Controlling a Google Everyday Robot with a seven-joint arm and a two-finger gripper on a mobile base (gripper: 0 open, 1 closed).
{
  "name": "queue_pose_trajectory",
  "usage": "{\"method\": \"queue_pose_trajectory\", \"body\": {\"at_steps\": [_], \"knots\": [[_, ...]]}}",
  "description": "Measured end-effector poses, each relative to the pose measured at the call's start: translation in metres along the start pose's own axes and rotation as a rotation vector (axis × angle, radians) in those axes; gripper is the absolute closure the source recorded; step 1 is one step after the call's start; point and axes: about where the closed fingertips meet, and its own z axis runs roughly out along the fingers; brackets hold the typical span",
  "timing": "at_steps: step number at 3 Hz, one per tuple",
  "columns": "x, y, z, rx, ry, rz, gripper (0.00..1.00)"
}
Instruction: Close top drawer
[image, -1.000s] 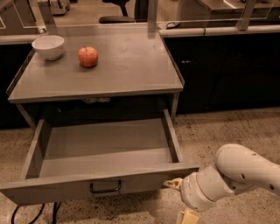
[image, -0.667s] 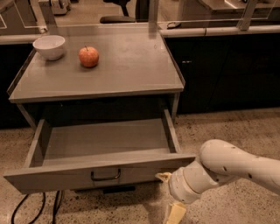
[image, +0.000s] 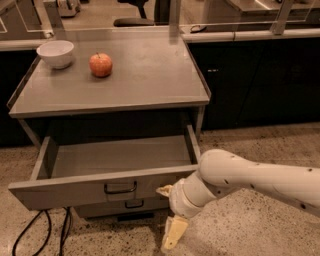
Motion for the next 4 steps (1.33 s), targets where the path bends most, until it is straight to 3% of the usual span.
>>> {"method": "queue_pose_trajectory", "body": {"at_steps": [1,2,3,4], "knots": [[-0.036,-0.023,-0.001,0.064,0.027,-0.074,0.0],[-0.036,-0.023,-0.001,0.064,0.027,-0.074,0.0],[-0.023,-0.038,0.0,0.091,0.025,-0.069,0.0],[-0.017,-0.073,-0.014,0.163,0.038,-0.076,0.0]]}}
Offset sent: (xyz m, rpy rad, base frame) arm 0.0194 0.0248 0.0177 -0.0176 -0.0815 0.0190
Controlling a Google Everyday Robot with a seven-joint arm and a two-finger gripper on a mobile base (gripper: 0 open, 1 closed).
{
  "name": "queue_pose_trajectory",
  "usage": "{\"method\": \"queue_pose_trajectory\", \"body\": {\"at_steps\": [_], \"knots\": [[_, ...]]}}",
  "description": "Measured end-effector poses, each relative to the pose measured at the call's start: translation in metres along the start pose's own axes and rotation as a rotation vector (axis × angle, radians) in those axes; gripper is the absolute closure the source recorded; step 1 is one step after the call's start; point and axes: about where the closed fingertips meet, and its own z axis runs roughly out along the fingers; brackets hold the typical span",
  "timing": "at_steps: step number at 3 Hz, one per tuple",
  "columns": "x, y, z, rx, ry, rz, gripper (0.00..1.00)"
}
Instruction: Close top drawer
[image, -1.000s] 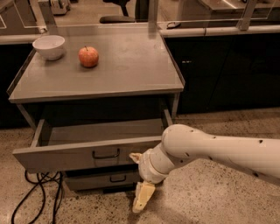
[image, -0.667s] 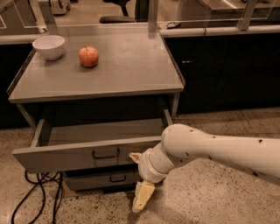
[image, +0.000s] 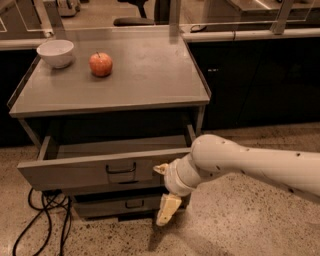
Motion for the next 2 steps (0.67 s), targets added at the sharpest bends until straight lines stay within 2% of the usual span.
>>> {"method": "queue_pose_trajectory", "body": {"at_steps": [1,2], "knots": [[0.003,-0.035,-0.011,0.064,0.015,-0.008,0.0],[0.0,-0.087,-0.018,0.128,0.028,-0.025,0.0]]}}
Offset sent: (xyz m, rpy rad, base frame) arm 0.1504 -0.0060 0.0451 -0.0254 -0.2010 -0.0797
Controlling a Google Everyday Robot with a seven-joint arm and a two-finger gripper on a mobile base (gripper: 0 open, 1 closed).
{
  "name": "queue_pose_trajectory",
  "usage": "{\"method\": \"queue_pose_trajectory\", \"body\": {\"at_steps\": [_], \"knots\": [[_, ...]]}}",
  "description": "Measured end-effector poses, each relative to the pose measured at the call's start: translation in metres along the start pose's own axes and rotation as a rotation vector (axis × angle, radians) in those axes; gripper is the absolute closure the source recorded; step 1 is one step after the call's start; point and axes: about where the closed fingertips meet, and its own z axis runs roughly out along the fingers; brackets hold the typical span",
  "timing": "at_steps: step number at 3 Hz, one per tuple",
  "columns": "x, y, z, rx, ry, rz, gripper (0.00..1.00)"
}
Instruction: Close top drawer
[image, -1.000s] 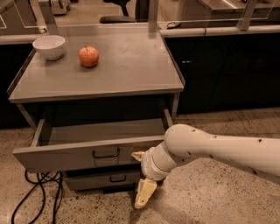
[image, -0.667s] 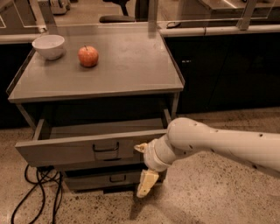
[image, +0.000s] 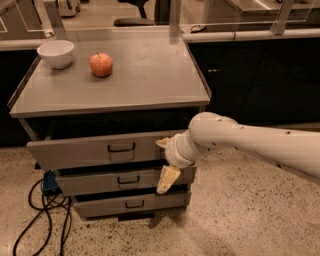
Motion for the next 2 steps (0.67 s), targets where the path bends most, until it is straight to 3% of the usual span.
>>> {"method": "queue_pose_trajectory", "body": {"at_steps": [1,2], "knots": [[-0.0068,-0.0281,0.0116,0.019,-0.003,-0.013,0.0],[-0.0068,-0.0281,0.0116,0.019,-0.003,-0.013,0.0]]}}
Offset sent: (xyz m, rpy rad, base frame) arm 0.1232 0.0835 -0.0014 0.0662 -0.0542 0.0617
